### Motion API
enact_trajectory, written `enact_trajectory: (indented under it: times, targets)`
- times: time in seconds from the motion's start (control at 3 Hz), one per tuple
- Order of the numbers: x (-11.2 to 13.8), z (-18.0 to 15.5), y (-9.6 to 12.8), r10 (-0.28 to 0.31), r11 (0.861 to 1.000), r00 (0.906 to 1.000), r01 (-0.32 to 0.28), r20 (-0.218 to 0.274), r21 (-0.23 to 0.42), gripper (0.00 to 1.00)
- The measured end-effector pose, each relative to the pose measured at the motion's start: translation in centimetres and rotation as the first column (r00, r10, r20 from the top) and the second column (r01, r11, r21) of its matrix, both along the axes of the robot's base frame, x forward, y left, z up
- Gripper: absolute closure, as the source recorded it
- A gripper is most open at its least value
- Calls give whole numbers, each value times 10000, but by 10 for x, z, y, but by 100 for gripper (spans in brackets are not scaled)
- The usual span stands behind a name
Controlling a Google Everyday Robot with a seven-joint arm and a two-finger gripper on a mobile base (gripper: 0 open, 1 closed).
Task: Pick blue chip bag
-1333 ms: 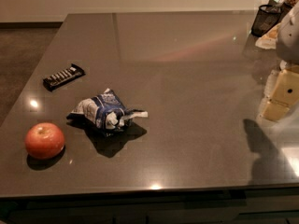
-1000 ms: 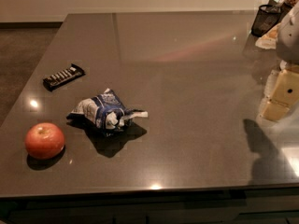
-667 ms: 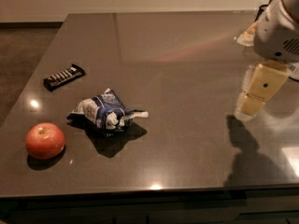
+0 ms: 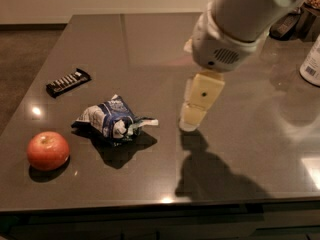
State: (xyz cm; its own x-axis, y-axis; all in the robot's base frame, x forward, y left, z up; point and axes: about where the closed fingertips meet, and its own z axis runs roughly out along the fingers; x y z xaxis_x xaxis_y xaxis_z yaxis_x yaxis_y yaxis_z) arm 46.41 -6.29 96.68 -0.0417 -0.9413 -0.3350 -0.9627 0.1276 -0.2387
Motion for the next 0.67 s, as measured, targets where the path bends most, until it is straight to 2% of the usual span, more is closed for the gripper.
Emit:
enact_trajectory:
  times: [0.33,0.67]
  targets:
    - [-12,-20,54,1160,9932,9931,-1159,-143,85,0]
    - [-26,-45,97,2212,9752,9748,-2213,-283,-25,0]
